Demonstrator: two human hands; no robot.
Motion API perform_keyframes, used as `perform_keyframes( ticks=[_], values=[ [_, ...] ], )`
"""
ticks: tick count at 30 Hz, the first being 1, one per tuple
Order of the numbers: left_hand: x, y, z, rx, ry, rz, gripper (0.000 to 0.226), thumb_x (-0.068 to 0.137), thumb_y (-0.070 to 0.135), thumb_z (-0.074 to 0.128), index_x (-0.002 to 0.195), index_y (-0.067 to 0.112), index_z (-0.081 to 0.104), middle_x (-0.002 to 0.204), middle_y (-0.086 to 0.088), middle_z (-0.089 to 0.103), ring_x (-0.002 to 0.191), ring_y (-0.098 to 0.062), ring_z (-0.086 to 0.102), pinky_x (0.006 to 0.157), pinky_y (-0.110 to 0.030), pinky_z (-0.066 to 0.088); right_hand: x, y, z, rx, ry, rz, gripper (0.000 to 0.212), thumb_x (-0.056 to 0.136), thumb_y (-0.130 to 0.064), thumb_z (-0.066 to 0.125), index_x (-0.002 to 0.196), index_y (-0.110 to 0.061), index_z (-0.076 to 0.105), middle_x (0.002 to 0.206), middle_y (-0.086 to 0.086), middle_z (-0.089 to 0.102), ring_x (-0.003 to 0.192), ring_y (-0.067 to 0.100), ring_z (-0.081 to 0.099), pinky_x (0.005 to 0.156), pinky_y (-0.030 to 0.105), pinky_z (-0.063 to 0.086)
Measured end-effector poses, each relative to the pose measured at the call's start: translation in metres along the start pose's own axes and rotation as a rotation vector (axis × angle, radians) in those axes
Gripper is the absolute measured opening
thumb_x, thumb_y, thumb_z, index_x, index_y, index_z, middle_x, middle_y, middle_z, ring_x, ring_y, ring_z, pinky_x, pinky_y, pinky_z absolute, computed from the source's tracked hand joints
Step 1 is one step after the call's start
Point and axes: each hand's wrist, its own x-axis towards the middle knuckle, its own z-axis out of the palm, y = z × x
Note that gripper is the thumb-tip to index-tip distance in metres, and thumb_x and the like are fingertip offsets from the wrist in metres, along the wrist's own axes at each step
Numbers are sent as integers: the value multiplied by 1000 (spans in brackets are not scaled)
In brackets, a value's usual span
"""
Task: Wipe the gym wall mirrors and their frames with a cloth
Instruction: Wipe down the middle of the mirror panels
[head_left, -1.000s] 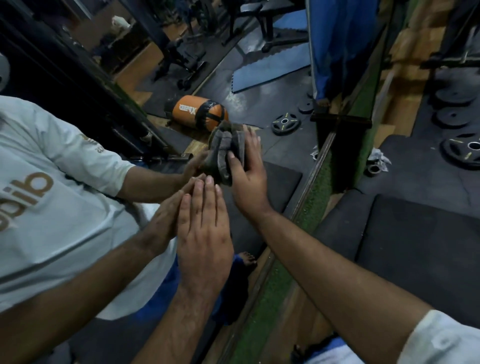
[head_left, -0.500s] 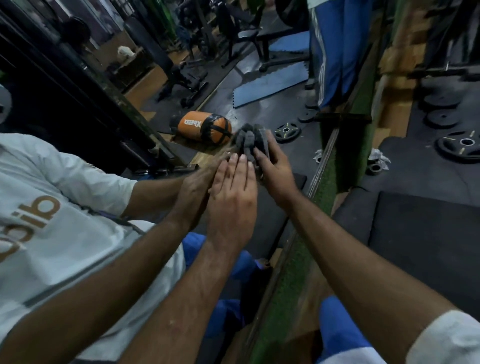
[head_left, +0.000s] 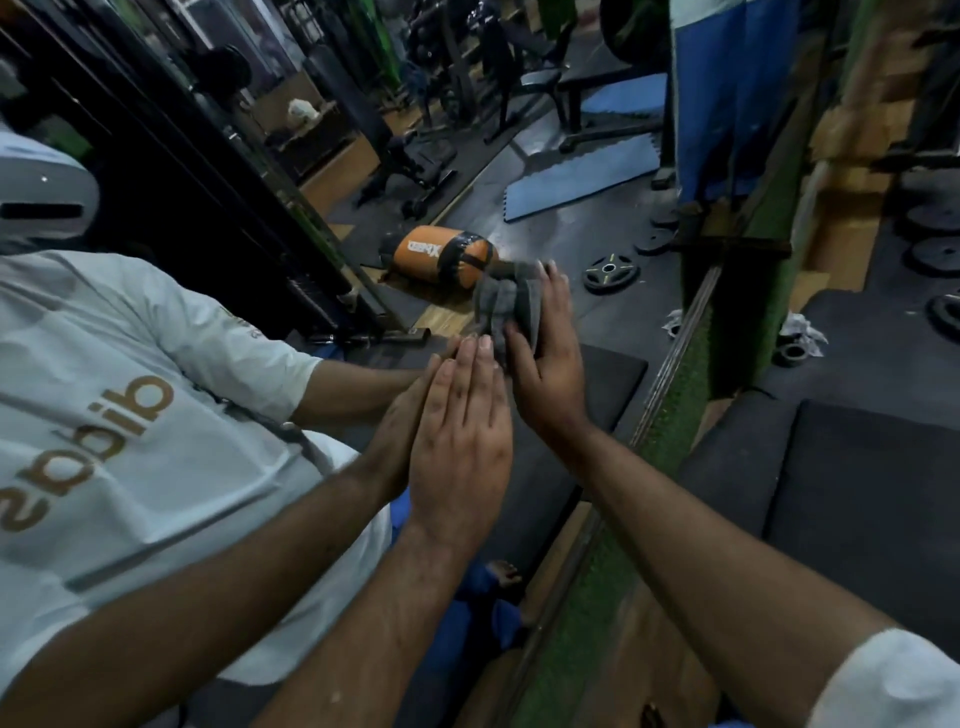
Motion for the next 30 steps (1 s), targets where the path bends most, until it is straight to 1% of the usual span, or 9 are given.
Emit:
perform_keyframes(
  ticks=[5, 10, 13, 15, 19, 21, 24, 27, 30],
  values=[
    [-21, 2, -7, -52, -35, -36, 64, 98, 16, 43, 157, -2, 24, 166, -23, 15, 155, -35, 3, 127, -48, 1, -15, 29, 12, 160, 232, 879, 67, 102, -46, 46, 162, -22, 32, 166, 8, 36, 154, 29, 31, 126, 46, 28],
    [-65, 5, -15, -20, -146, -156, 76, 97, 26, 54, 158, -3, 19, 167, -24, 4, 156, -36, -3, 127, -50, -4, -21, -69, 28, 262, 80, 304, 62, 105, -32, 51, 162, -19, 32, 171, -5, 21, 160, 15, 9, 130, 38, 12],
    [-75, 3, -17, 7, -140, -165, 73, 99, 22, 47, 159, -3, 12, 168, -24, 2, 156, -36, -2, 127, -49, -6, -63, -44, 25, 75, -26, 10, 63, 106, -25, 52, 163, -14, 27, 170, -4, 17, 162, 22, 5, 131, 45, 12],
    [-77, 1, -18, 21, -152, -160, 78, 99, 23, 48, 159, -3, 5, 168, -23, -5, 156, -35, -8, 126, -48, -7, -96, -7, 24, -20, -24, 172, 66, 105, -38, 48, 164, -18, 24, 171, -2, 19, 161, 21, 11, 130, 43, 18],
    [-81, -8, -17, -40, -146, -82, 77, 99, 21, 48, 160, 0, 7, 168, -22, -2, 156, -34, -6, 127, -48, -3, -89, 0, 33, 211, 129, 947, 88, 83, -64, 40, 163, -31, 28, 165, 6, 37, 151, 29, 36, 123, 48, 34],
    [-89, -14, -19, -104, -116, -46, 73, 96, 15, 51, 159, 0, 17, 167, -21, 12, 157, -33, 4, 128, -46, 3, -72, -32, 38, 255, 105, 843, 85, 83, -61, 47, 161, -29, 33, 162, 6, 42, 148, 28, 41, 121, 49, 37],
    [-111, -25, -30, -129, -67, -92, 64, 93, 14, 61, 151, -3, 39, 161, -24, 31, 155, -35, 17, 126, -48, 14, -83, -95, 42, 327, -4, 387, 68, 99, -48, 54, 160, -27, 36, 168, 0, 31, 157, 20, 25, 127, 47, 27],
    [-138, -36, -38, -100, -55, -122, 62, 93, 17, 58, 148, -6, 41, 162, -26, 26, 155, -37, 15, 127, -49, 9, -117, -81, 38, 91, -92, 65, 64, 106, -30, 54, 164, -21, 28, 173, -2, 18, 161, 14, 6, 129, 33, 16],
    [-166, -45, -40, -111, -82, -104, 81, 93, 22, 59, 158, -4, 19, 167, -24, 9, 156, -35, 4, 127, -49, 6, -170, -43, 45, 9, -1, 422, 62, 108, -38, 48, 164, -31, 22, 171, -2, 24, 158, 21, 21, 125, 35, 27]
  ],
)
